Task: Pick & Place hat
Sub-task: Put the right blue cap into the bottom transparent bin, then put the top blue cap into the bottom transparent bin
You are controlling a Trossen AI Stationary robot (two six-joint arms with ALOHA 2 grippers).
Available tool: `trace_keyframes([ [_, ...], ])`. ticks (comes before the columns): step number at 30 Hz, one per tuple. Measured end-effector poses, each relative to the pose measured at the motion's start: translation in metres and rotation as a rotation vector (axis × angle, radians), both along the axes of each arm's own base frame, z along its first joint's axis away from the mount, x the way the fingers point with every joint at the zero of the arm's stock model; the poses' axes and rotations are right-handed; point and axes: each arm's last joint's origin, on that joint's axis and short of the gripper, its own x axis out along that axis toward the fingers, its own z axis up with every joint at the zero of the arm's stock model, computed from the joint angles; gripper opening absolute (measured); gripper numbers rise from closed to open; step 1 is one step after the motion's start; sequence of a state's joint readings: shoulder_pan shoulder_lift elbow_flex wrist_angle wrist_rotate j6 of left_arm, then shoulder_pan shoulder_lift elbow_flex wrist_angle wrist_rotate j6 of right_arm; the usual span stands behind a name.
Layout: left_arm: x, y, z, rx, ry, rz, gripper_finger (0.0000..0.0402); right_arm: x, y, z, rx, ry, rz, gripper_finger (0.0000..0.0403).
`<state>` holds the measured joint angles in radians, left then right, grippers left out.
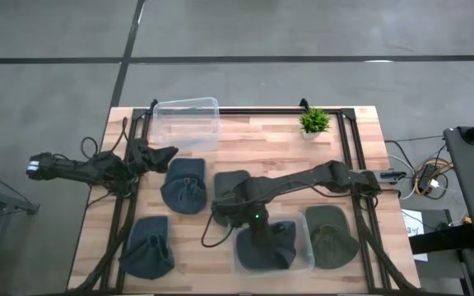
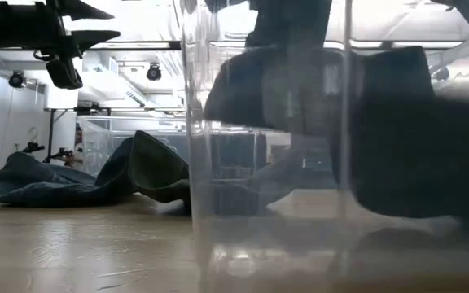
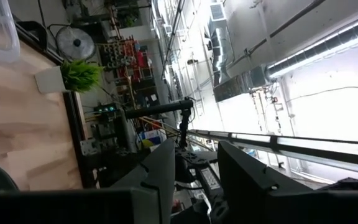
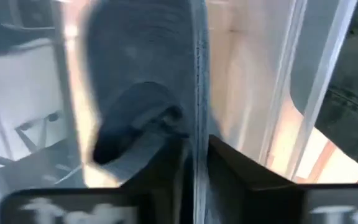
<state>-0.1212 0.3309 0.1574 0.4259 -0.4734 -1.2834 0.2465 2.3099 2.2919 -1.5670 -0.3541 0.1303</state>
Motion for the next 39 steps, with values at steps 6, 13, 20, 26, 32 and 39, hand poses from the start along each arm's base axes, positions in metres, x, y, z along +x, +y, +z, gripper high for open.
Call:
trace_keyframes([
  [6,0.000,0.000,0.000,-0.020,-0.008,-0.011,0.0114,-0.001,0.005,0.022,0.031,-0.060,-0.033,0.0162],
  [13,0.001,-0.001,-0.006,-0.132,-0.032,-0.079,0.0114,-0.015,0.001,0.053,0.050,-0.111,-0.100,0.0235],
  [20,0.000,0.001,0.013,-0.032,-0.012,0.025,0.0114,-0.032,-0.004,0.095,0.031,-0.275,-0.158,0.0263],
  [26,-0.011,0.002,0.055,0.097,0.261,0.037,0.0114,-0.048,-0.014,0.122,-0.098,-0.396,-0.233,0.0272],
  [32,-0.043,0.006,0.077,-0.012,0.774,0.036,0.0114,-0.071,-0.025,0.152,-0.180,-0.505,-0.291,0.0270],
  [39,-0.032,0.004,0.079,-0.042,1.040,0.045,0.0114,-0.094,-0.037,0.180,-0.307,-0.640,-0.374,0.0270],
])
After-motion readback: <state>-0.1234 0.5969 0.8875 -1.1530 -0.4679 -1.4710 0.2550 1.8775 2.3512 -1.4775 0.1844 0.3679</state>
